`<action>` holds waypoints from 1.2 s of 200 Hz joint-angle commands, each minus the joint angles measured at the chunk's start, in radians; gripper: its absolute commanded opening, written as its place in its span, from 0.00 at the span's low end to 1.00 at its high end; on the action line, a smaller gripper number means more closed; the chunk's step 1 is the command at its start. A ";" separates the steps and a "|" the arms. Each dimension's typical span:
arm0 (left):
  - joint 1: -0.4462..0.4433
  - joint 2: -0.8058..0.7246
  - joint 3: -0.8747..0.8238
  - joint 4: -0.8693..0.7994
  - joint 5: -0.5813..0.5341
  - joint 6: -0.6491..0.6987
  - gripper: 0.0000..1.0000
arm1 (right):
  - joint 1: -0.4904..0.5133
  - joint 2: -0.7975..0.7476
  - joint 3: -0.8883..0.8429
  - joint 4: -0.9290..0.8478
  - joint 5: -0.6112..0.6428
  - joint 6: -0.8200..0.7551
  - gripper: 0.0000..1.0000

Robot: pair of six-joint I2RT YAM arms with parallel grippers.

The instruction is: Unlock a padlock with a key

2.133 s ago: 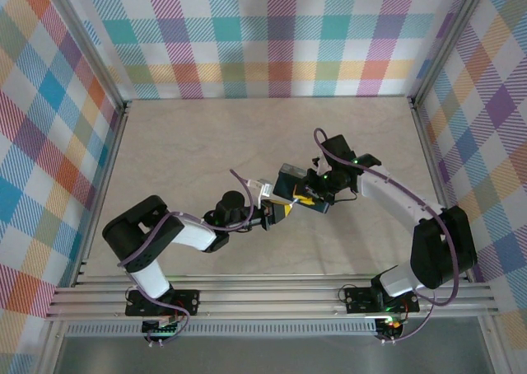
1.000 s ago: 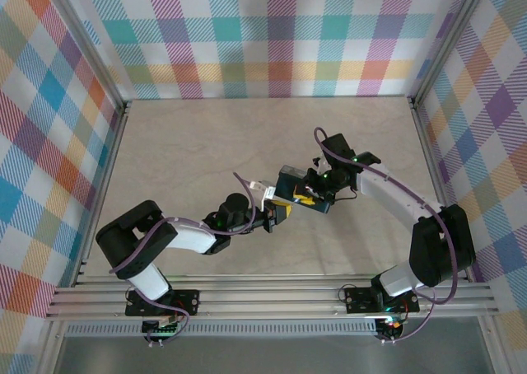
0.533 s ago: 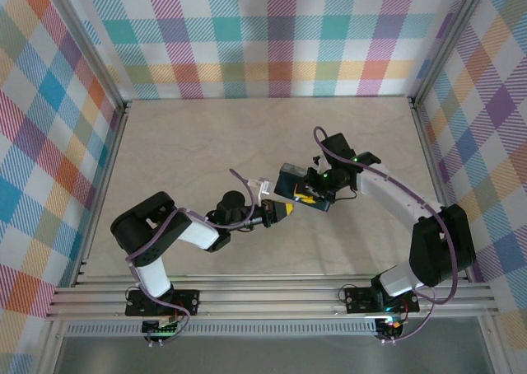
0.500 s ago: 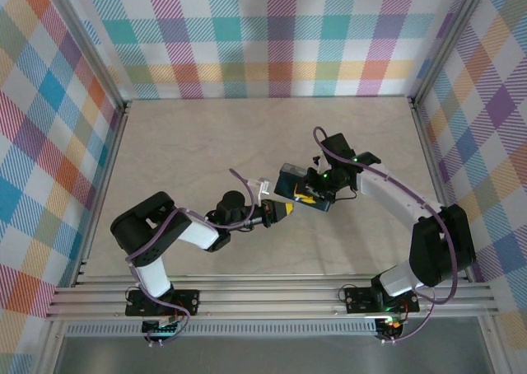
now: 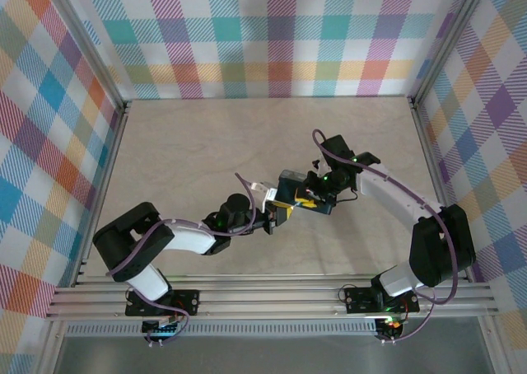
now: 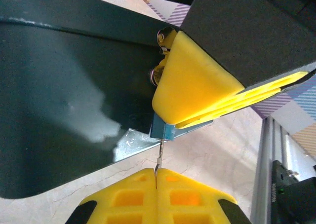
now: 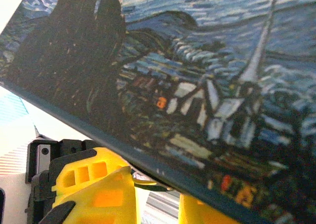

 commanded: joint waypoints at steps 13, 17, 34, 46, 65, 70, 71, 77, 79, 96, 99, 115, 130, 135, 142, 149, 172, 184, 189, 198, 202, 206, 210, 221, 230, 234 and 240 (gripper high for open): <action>-0.023 -0.018 0.035 0.164 -0.023 -0.002 0.00 | 0.020 0.016 0.015 0.018 -0.080 0.039 0.00; -0.022 -0.011 0.033 0.185 -0.019 -0.018 0.00 | 0.020 0.017 0.012 0.024 -0.082 0.043 0.00; -0.014 0.016 0.028 0.256 0.012 -0.084 0.00 | 0.019 0.013 0.001 0.038 -0.082 0.058 0.00; -0.001 0.037 0.031 0.298 0.040 -0.134 0.00 | 0.020 0.011 -0.002 0.044 -0.076 0.065 0.00; 0.022 0.064 0.034 0.376 0.084 -0.206 0.00 | 0.020 0.005 -0.012 0.054 -0.065 0.075 0.00; 0.027 0.068 0.037 0.393 0.094 -0.225 0.00 | 0.020 0.003 -0.016 0.057 -0.061 0.078 0.00; 0.028 0.068 0.036 0.395 0.096 -0.228 0.00 | 0.020 0.002 -0.017 0.058 -0.060 0.078 0.00; 0.032 0.075 0.041 0.409 0.105 -0.244 0.00 | 0.020 -0.001 -0.022 0.065 -0.057 0.083 0.00; 0.033 0.077 0.042 0.412 0.107 -0.248 0.00 | 0.020 -0.002 -0.023 0.068 -0.056 0.084 0.00; 0.035 0.086 0.058 0.419 0.129 -0.272 0.00 | 0.020 -0.009 -0.043 0.098 -0.058 0.103 0.00; 0.035 0.087 0.061 0.420 0.134 -0.276 0.00 | 0.020 -0.009 -0.046 0.107 -0.061 0.107 0.00; 0.035 0.095 0.076 0.427 0.150 -0.292 0.00 | 0.020 -0.011 -0.055 0.120 -0.063 0.117 0.00; 0.035 0.094 0.081 0.426 0.157 -0.292 0.00 | 0.020 -0.011 -0.055 0.113 -0.057 0.115 0.00; 0.035 0.093 0.080 0.424 0.157 -0.290 0.00 | 0.020 -0.010 -0.053 0.112 -0.054 0.112 0.00; 0.035 0.091 0.080 0.422 0.157 -0.281 0.00 | 0.019 -0.008 -0.052 0.110 -0.055 0.109 0.00; 0.035 0.090 0.079 0.414 0.157 -0.267 0.00 | 0.020 -0.006 -0.050 0.105 -0.055 0.106 0.00; 0.032 0.078 0.078 0.353 0.150 -0.193 0.00 | 0.020 0.008 -0.039 0.087 -0.063 0.096 0.00; 0.027 0.063 0.077 0.311 0.136 -0.140 0.00 | 0.020 0.015 -0.029 0.072 -0.067 0.087 0.00; 0.023 0.057 0.077 0.295 0.128 -0.119 0.00 | 0.020 0.017 -0.026 0.068 -0.068 0.087 0.00; 0.016 0.047 0.077 0.267 0.113 -0.079 0.00 | 0.020 0.021 -0.019 0.059 -0.067 0.084 0.00; 0.011 0.042 0.077 0.258 0.105 -0.062 0.00 | 0.020 0.023 -0.017 0.057 -0.067 0.082 0.00; 0.007 0.037 0.077 0.247 0.095 -0.044 0.00 | 0.020 0.024 -0.015 0.054 -0.067 0.082 0.00; 0.001 0.033 0.077 0.236 0.085 -0.027 0.00 | 0.020 0.026 -0.013 0.054 -0.067 0.083 0.00; -0.013 0.019 0.074 0.212 0.054 0.012 0.00 | 0.020 0.031 -0.009 0.050 -0.068 0.085 0.00; -0.027 0.005 0.071 0.201 0.031 0.037 0.00 | 0.020 0.038 -0.004 0.050 -0.069 0.086 0.00; -0.032 0.001 0.068 0.195 0.023 0.045 0.00 | 0.019 0.041 -0.003 0.049 -0.070 0.086 0.00; -0.040 -0.008 0.066 0.186 0.010 0.058 0.00 | 0.020 0.044 -0.001 0.049 -0.070 0.086 0.00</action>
